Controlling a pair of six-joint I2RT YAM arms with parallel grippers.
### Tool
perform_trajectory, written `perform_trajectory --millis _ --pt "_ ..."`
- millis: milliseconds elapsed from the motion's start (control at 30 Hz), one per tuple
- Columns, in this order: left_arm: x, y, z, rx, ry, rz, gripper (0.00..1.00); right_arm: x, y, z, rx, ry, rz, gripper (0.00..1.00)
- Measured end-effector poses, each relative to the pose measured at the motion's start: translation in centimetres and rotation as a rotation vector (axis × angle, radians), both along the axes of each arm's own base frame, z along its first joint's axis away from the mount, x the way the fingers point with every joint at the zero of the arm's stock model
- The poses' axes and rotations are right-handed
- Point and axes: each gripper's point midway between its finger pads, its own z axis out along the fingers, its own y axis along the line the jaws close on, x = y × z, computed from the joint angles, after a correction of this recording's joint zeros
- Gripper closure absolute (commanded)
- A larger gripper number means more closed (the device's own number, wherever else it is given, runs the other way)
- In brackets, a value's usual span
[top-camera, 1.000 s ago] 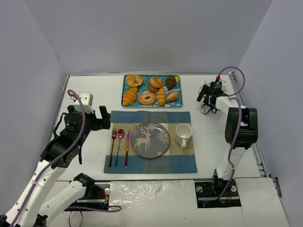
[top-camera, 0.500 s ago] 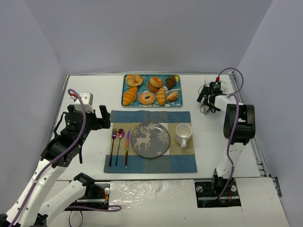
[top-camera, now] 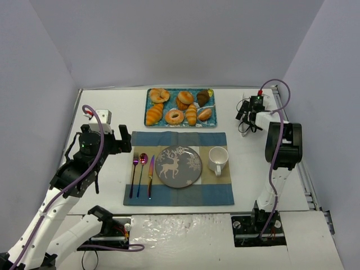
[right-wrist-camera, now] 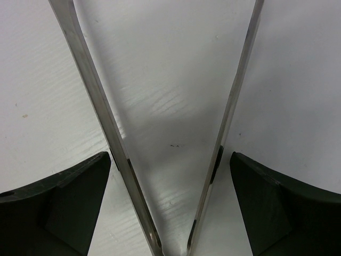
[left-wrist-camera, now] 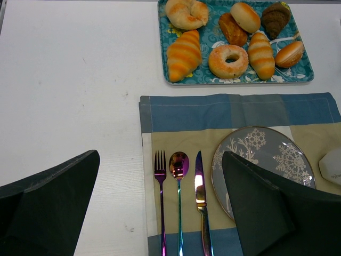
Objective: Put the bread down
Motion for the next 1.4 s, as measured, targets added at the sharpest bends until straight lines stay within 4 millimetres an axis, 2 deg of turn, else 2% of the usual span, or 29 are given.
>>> perform_trajectory --millis 900,1067,1300,1400 --pt "0.0 0.0 0.0 0.001 0.001 0.002 0.03 1.4 -1.2 -0.1 -0.14 0.053 -0.005 0.14" --pt "0.0 0.0 0.0 0.001 0.001 0.002 0.03 1.5 -1.2 -0.2 -0.151 0.059 0.0 0.26" --pt "0.0 0.0 0.0 0.001 0.001 0.002 0.03 1.7 -0.9 -0.3 -0.137 0.05 0.008 0.33" --pt "0.0 0.0 0.0 0.001 0.001 0.001 0.03 1.8 -0.7 -0.3 -0.128 0.046 0.014 0.42"
